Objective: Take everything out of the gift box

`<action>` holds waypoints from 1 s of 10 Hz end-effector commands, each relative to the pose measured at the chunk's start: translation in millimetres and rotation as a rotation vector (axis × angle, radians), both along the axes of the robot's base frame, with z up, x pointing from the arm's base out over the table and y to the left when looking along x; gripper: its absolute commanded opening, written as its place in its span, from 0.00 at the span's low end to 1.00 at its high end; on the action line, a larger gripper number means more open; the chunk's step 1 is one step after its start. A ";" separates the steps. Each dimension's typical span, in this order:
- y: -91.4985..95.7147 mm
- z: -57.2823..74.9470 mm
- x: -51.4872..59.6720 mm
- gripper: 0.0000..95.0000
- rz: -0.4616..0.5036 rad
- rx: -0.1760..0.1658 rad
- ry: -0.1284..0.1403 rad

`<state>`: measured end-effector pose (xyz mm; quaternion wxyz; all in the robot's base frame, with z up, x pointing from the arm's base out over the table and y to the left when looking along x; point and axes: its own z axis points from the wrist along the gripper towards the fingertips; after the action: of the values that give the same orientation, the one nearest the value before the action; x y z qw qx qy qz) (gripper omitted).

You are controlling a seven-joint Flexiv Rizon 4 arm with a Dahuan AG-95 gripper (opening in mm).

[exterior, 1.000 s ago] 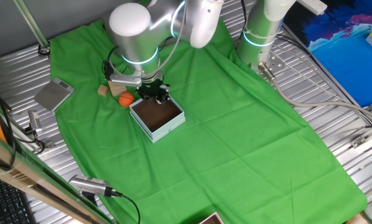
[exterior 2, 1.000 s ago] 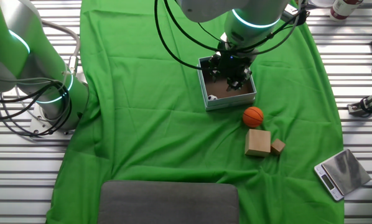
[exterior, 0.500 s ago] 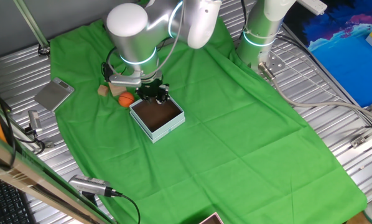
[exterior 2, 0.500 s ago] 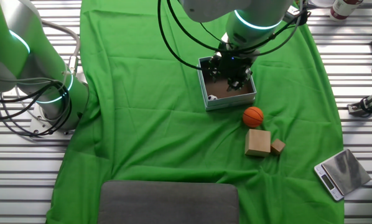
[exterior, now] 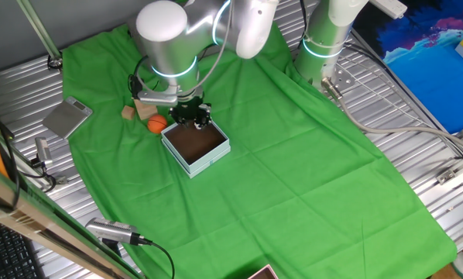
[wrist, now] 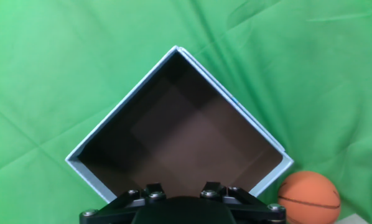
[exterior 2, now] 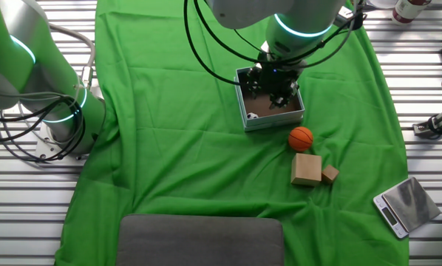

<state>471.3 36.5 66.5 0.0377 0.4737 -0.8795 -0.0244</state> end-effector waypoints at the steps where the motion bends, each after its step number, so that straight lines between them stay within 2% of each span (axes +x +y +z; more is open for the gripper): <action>1: -2.8 -6.6 3.3 0.40 0.008 0.005 0.002; 3: -7.5 -13.7 6.4 0.40 0.017 0.009 0.005; 10: -21.0 -20.0 5.2 0.40 -0.046 0.018 0.031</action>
<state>476.0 15.6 46.3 0.0460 0.4531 -0.8893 -0.0408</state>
